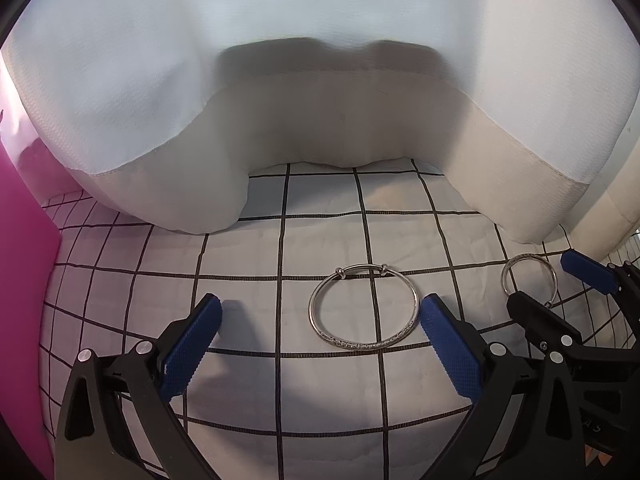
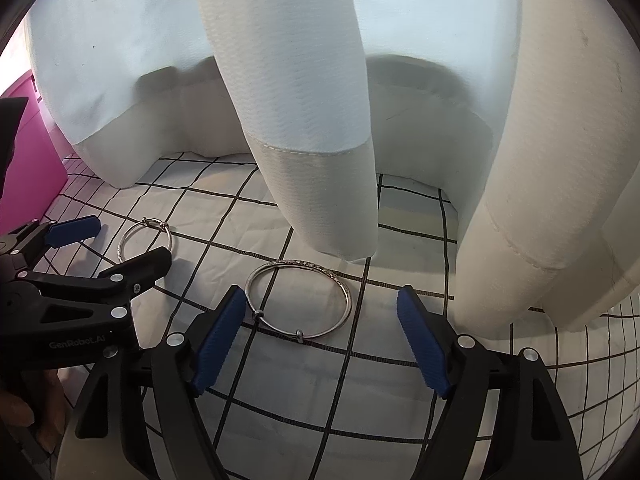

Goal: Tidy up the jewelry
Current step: 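Close the left tool on the large silver bangle while the right tool grasps the smaller ring, then lift and carry the bangle in the left tool and ring in the right tool over the tub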

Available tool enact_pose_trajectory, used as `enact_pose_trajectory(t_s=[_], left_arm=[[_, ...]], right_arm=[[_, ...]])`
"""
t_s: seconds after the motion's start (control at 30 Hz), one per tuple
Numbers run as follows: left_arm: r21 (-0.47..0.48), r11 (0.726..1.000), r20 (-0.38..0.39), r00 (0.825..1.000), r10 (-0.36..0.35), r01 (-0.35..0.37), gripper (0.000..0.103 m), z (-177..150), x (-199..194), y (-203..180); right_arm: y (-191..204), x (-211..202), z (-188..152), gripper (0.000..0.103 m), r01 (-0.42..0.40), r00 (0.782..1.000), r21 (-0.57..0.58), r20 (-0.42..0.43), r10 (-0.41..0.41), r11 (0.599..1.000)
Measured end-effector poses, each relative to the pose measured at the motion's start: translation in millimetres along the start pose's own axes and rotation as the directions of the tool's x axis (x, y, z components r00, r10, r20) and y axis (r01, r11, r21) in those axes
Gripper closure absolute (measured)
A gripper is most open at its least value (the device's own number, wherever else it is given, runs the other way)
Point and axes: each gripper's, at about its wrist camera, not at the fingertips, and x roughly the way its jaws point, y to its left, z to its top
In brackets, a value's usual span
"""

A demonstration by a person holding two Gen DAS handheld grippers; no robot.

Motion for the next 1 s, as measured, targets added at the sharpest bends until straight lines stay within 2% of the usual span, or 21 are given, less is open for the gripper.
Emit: enact_pose_trajectory(t_s=[0.13,0.2,0.27,0.3,0.33,0.63,1.0], left_arm=[[0.001,1.000,-0.001,1.000,-0.005,0.005,0.008,0,1,2],[0.009,1.000,0.008,1.000,-0.013,0.013,0.014,-3,-4,1],[0.030,0.999,0.022,0.999,-0.030,0.029,0.033,-8,-12,-1],[0.043,0.998,0.028,0.999,-0.036,0.035,0.039,-10,-16,-4],[0.054,0.998,0.031,0.999,-0.043,0.041,0.051,-12,-18,-7],[0.016,0.999,0.028,0.999,-0.041,0.040,0.051,-28,-32,2],[-0.046,0.997,0.051,0.997,-0.066,0.068,0.051,-48,-70,17]], right_arm=[[2,2,1,0.029,0.004,1.000,-0.012,-0.004,-0.004,1.000],[4,1,1,0.034,-0.002,1.000,-0.015,-0.003,0.002,1.000],[6,-2,0,0.047,-0.012,1.000,-0.028,0.006,0.012,1.000],[8,-4,-1,0.053,-0.012,1.000,-0.033,0.011,0.013,0.999],[9,-4,-2,0.053,-0.011,1.000,-0.033,0.011,0.011,0.999],[8,-13,-12,0.055,-0.051,0.999,0.008,0.018,0.051,0.999],[17,-29,-22,0.055,-0.082,0.996,0.018,0.018,0.082,0.996]])
